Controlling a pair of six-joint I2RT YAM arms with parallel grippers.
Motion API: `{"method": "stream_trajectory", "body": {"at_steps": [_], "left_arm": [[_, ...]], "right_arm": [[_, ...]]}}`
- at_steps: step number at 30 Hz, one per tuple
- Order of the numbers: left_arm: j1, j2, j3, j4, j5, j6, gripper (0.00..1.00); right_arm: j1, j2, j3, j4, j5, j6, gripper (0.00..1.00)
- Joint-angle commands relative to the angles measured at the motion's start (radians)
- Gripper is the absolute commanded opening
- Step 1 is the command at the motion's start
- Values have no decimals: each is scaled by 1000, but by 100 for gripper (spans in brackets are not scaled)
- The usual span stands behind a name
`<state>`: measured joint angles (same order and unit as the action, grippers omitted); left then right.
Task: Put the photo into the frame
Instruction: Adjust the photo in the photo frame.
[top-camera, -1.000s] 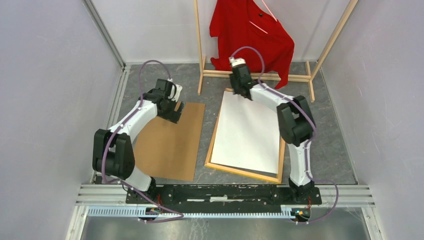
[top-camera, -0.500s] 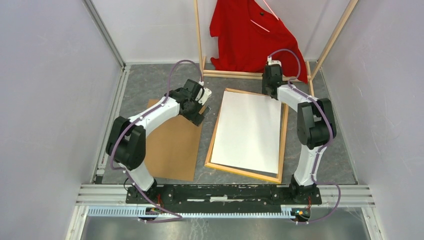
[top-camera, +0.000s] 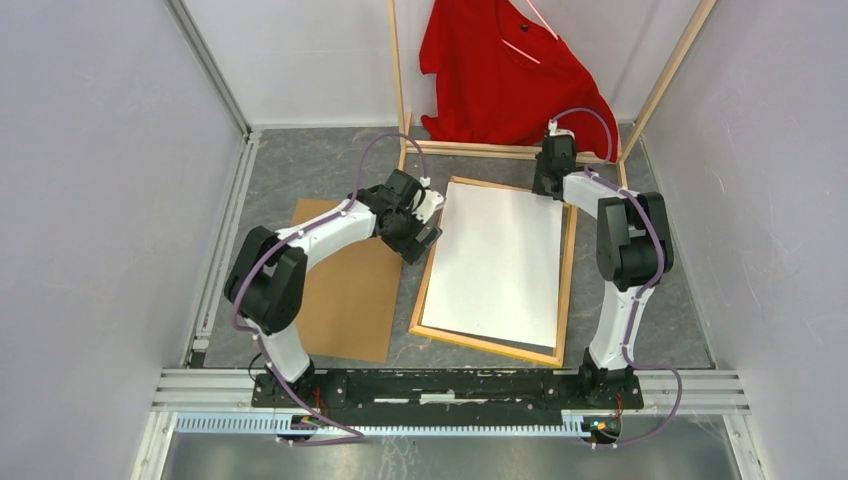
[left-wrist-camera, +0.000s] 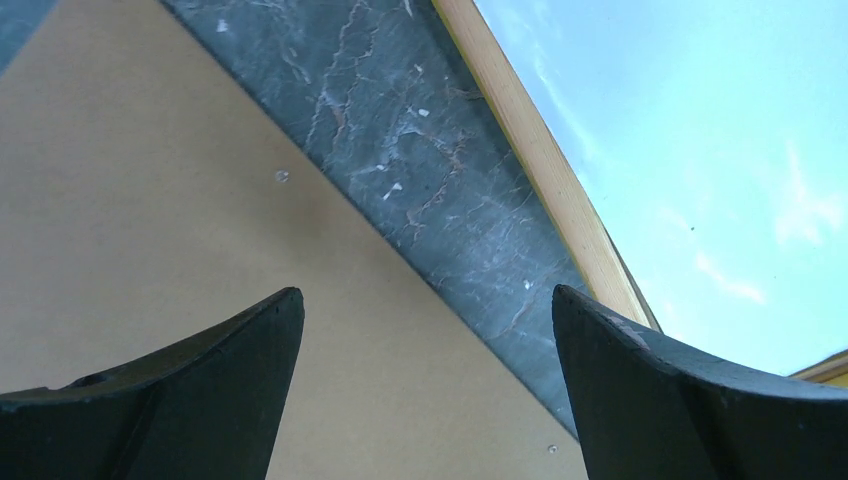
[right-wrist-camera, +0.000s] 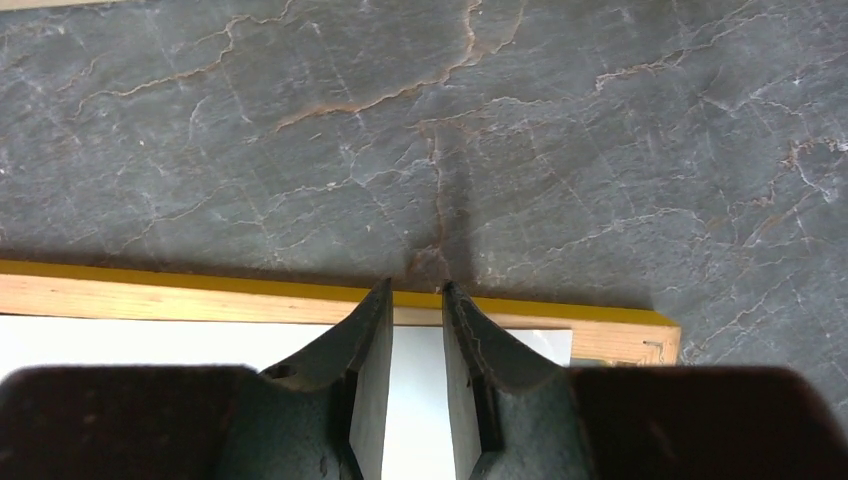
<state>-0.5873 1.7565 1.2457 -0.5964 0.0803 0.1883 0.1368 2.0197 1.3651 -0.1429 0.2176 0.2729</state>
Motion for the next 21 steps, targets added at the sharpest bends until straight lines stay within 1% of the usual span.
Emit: {"method": "stream_trajectory", "body": {"at_steps": [1, 6, 21], "left_arm": [[-12, 44, 35, 55, 61, -39, 100], [-17, 101, 34, 86, 33, -35, 100], [-19, 134, 3, 108, 29, -30, 100]], "right_arm": [[-18, -8, -27, 50, -27, 19, 30], [-26, -11, -45, 56, -41, 25, 28], [-32, -95, -178, 97, -26, 37, 28]]}}
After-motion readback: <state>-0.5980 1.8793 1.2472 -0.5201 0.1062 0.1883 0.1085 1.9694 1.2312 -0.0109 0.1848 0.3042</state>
